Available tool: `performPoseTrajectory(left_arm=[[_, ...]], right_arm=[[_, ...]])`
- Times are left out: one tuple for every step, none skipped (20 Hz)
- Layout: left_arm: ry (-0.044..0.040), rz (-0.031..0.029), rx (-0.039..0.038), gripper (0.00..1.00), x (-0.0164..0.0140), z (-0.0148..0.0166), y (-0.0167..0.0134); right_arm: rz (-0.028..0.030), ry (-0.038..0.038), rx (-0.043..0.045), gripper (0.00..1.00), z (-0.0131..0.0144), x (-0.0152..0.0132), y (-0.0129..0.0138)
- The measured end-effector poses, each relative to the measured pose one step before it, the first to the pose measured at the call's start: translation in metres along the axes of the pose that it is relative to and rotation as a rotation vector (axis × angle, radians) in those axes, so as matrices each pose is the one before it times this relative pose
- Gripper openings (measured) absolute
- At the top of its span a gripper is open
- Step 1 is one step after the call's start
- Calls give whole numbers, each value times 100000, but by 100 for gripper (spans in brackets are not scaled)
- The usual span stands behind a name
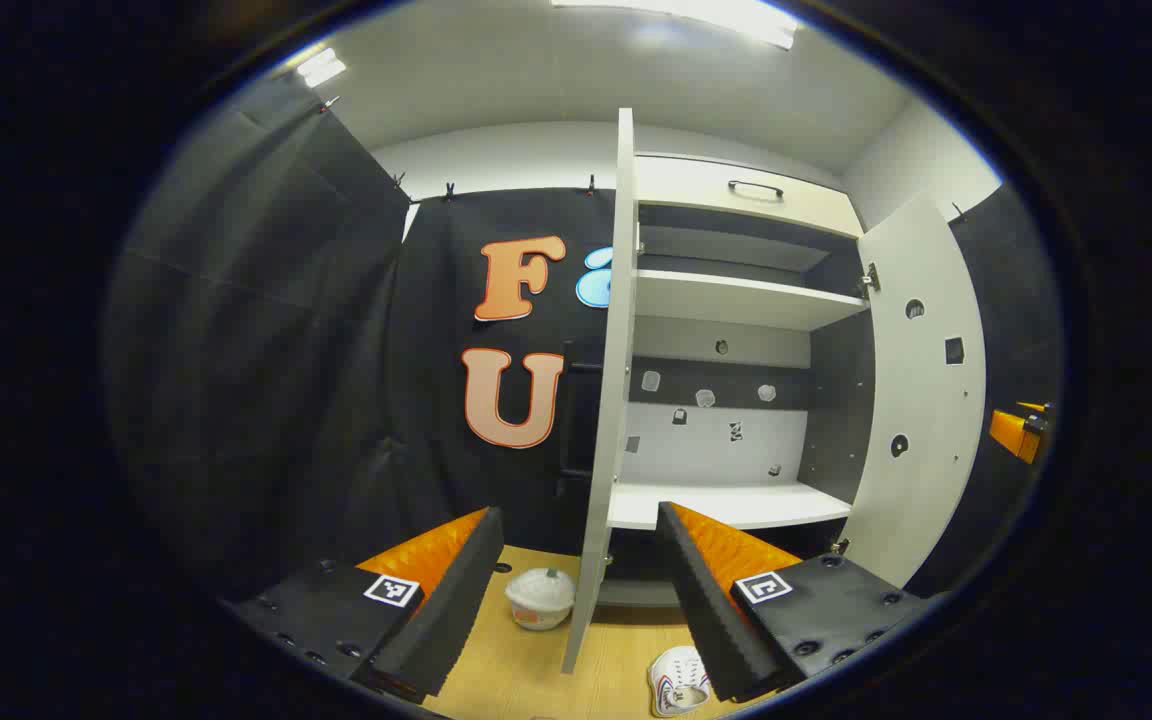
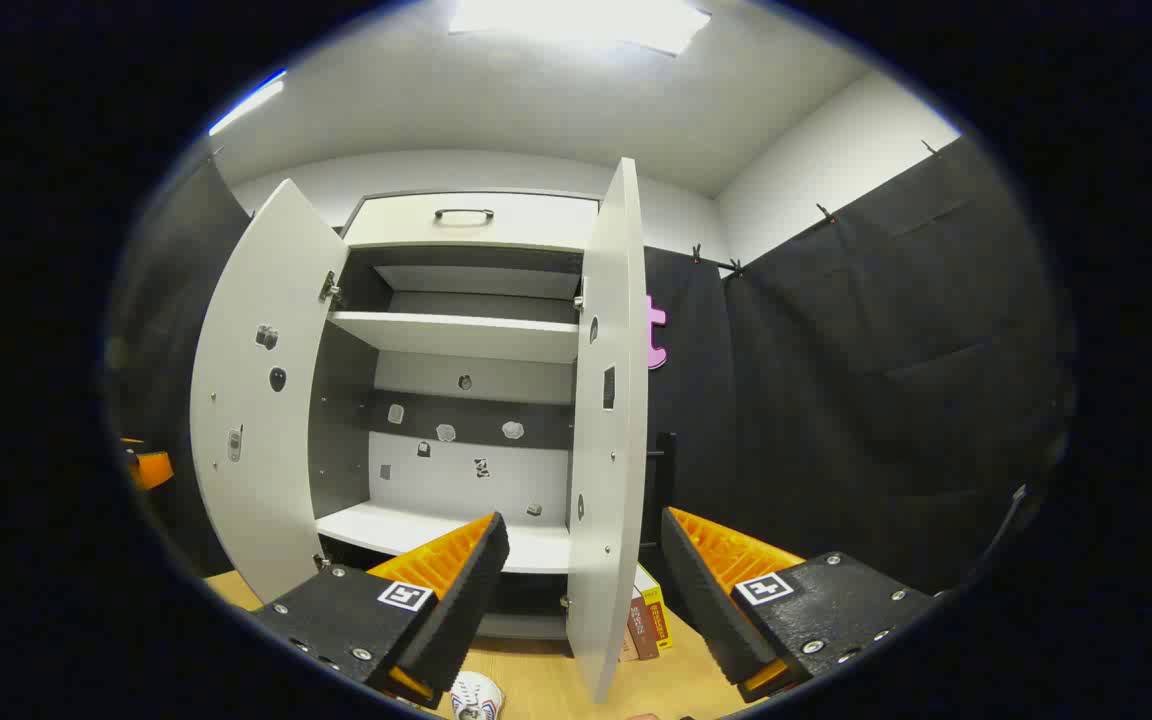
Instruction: Grab one shoe with the right hand and put it into the shoe cabinet, grab the other shoe with the left hand and put it into the shoe cabinet; then close the right door with the right hand and the left door with the left hand.
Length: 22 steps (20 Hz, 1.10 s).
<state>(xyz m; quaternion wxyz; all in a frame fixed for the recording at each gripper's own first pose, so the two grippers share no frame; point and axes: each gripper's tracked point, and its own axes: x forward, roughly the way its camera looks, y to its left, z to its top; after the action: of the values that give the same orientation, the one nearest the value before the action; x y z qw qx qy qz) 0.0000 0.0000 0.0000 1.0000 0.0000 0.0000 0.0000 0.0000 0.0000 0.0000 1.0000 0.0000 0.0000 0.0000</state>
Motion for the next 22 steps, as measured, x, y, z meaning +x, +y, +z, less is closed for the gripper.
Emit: performPoseTrajectory(left_arm=[[60, -753, 377, 99, 88, 76, -141], [-25, -696, 385, 98, 175, 31, -206], [-558, -227, 166, 98, 78, 203, 17], [-479, -293, 13, 99, -2, 132, -213], [-258, -374, -45, 98, 153, 81, -153], [-244, -490, -118, 98, -15, 83, -156], [107, -518, -124, 98, 18, 1, -269], [-57, -344, 26, 98, 168, 10, -116], [-269, 239, 226, 98, -23, 48, -31], [-436, 396, 350, 98, -47, -57, 42], [383, 160, 306, 98, -20, -183, -59], [691, -93, 75, 98, -58, -249, -121], [470, -137, -303, 98, 41, -99, -43], [212, -246, -392, 98, -67, -117, -96], [199, -145, 25, 98, 9, -52, -33], [284, 34, 428, 98, 0, -48, -47], [168, 75, 383, 98, -45, -134, 58], [218, -62, 189, 98, 129, 20, 4], [174, -74, -36, 98, -29, -104, -26], [103, -323, -112, 98, 100, -13, -30], [13, -277, 162, 98, -13, -104, -127], [138, -48, 490, 98, -64, -104, -15]], right_arm=[[-152, -81, 126, 94, -13, -32, 9], [-441, -112, -44, 94, 49, -94, -40], [-489, -68, -88, 94, 14, -14, -103], [-616, 230, 97, 94, -28, -52, -119], [-60, 449, 323, 94, -96, -4, 9], [-178, 643, 650, 94, -124, 15, -6], [245, 192, 751, 94, -151, -82, 35], [136, 78, 555, 94, -28, -47, 11], [241, 182, 67, 94, -67, -48, 49], [432, 880, -205, 94, -199, 32, 59], [-42, 813, -177, 94, -288, 0, -21], [-397, 812, 59, 94, -220, 78, -120], [-7, 434, 194, 94, -282, -101, 68], [31, 591, 208, 94, -359, 46, 86], [-59, 769, 164, 94, -483, 32, 141], [202, 827, 43, 94, -713, 21, 200], [871, 898, 57, 94, -772, -44, 369], [1363, 907, 27, 94, -836, 54, 475], [783, 1520, 153, 94, -1127, 100, 414], [660, 1954, 185, 94, -1238, 202, 410], [863, 2046, 126, 94, -1288, 303, 475], [720, 2482, 177, 94, -1360, 252, 516]])
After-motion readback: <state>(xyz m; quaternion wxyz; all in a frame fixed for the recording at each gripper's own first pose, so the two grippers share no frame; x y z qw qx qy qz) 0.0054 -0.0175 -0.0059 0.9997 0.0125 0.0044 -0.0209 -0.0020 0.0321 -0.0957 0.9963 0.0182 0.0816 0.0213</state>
